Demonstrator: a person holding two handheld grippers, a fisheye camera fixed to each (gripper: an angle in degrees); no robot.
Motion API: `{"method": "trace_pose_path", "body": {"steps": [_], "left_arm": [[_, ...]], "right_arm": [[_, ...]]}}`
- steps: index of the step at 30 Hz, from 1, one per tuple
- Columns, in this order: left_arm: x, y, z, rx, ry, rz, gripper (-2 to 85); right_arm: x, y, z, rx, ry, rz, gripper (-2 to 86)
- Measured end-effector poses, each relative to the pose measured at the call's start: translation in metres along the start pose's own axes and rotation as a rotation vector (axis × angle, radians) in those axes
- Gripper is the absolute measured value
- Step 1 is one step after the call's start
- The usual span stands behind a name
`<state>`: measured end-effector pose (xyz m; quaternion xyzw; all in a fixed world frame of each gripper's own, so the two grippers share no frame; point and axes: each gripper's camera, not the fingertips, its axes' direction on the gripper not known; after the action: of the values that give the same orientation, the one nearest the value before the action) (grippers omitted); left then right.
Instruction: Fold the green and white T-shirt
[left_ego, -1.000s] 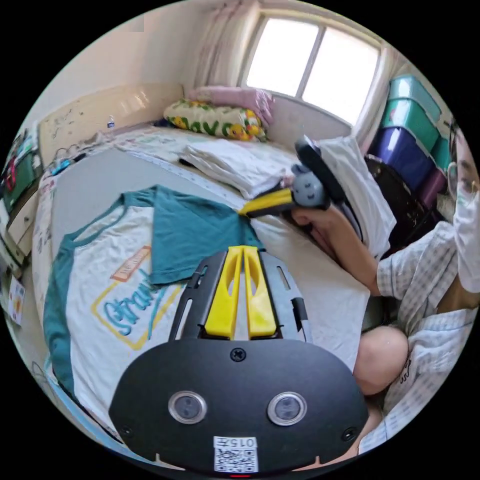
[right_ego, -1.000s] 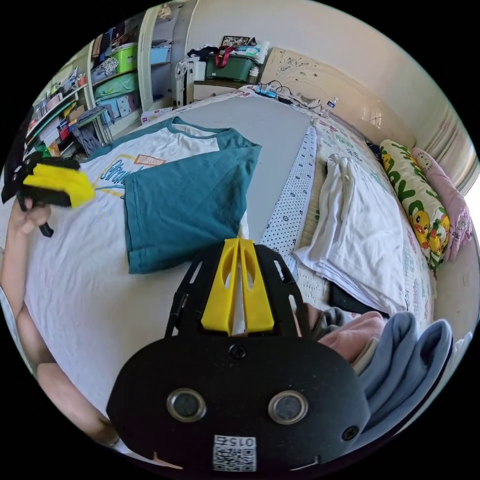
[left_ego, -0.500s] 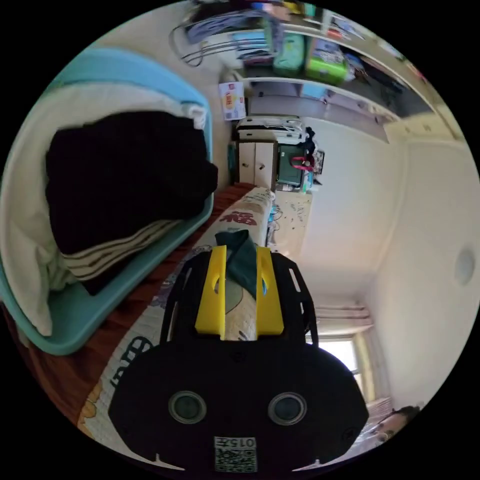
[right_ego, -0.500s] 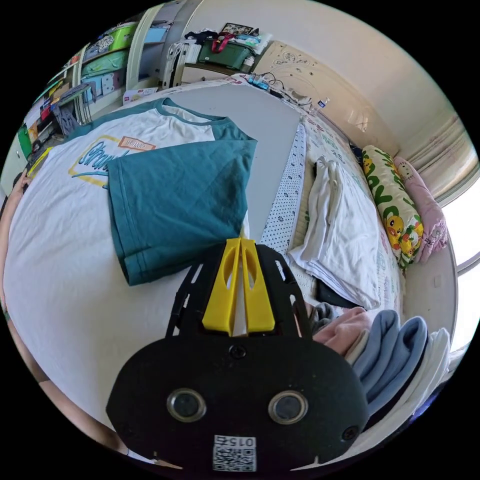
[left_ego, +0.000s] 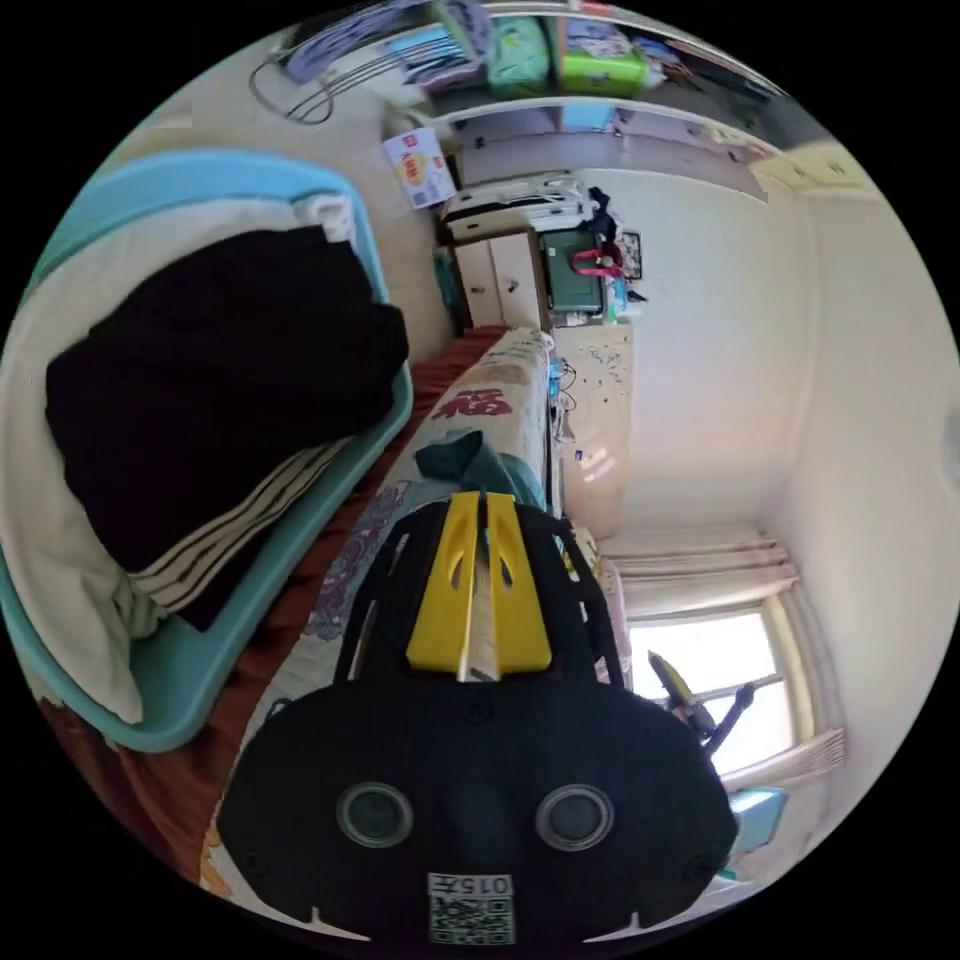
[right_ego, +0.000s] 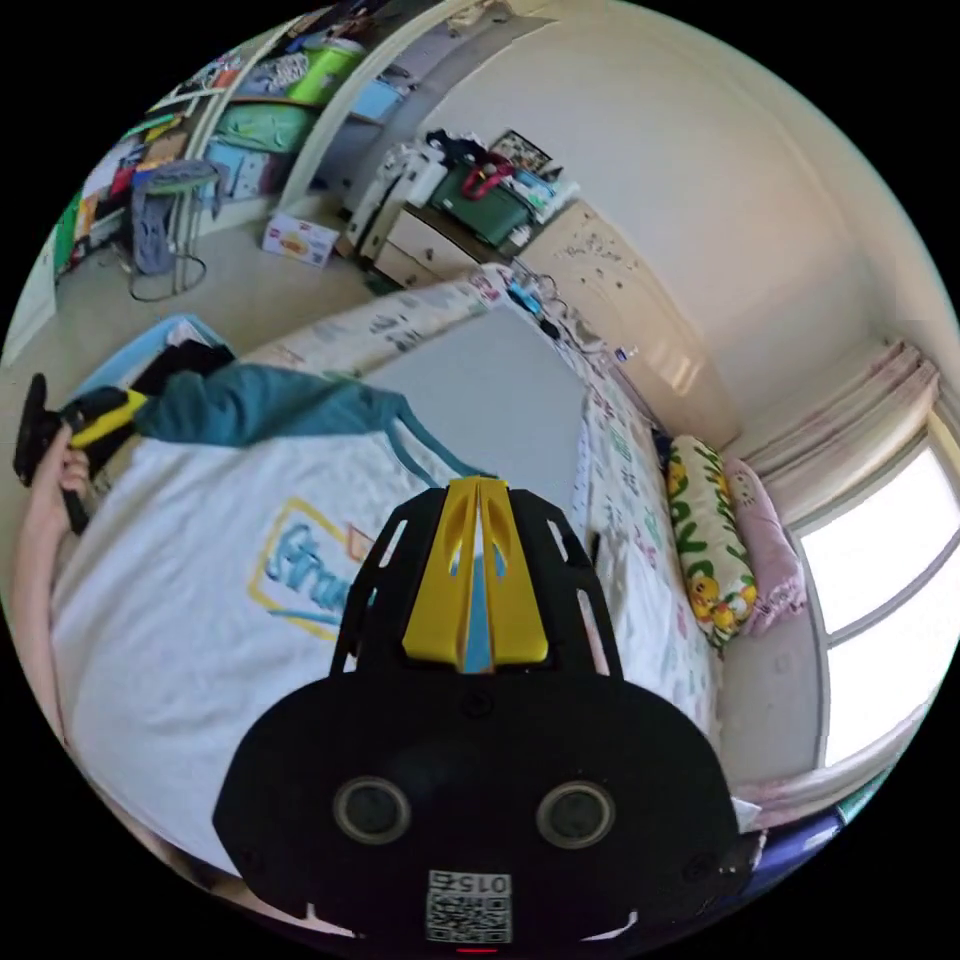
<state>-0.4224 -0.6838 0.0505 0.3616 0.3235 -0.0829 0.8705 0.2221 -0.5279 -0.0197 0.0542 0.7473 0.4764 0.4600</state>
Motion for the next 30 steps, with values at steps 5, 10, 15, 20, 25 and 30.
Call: {"method": "trace_pose_path", "body": {"steps": [5, 10, 15, 20, 25, 30], "left_arm": [[0.011, 0.025, -0.022, 0.132, 0.028, 0.032, -0.4], [0.035, 0.053, 0.009, 0.007, 0.135, 0.054, -0.6], [0.024, 0.071, 0.036, -0.092, 0.205, -0.043, -0.6], [0.017, 0.073, 0.034, -0.077, 0.212, -0.056, -0.6], [0.011, 0.075, 0.036, -0.074, 0.222, -0.074, -0.6], [0.01, 0.078, 0.037, -0.069, 0.221, -0.071, -0.6]], "right_arm": [[-0.074, -0.153, -0.031, 0.058, -0.334, -0.143, -0.4], [-0.172, -0.281, -0.016, -0.042, -0.409, -0.329, 6.7], [-0.278, -0.352, 0.002, -0.226, -0.381, -0.585, 9.4], [-0.372, -0.37, -0.003, -0.293, -0.223, -0.861, 13.2], [-0.405, -0.389, -0.018, -0.242, -0.112, -0.919, 11.3], [-0.409, -0.408, -0.017, -0.255, -0.029, -0.931, 8.9]]}}
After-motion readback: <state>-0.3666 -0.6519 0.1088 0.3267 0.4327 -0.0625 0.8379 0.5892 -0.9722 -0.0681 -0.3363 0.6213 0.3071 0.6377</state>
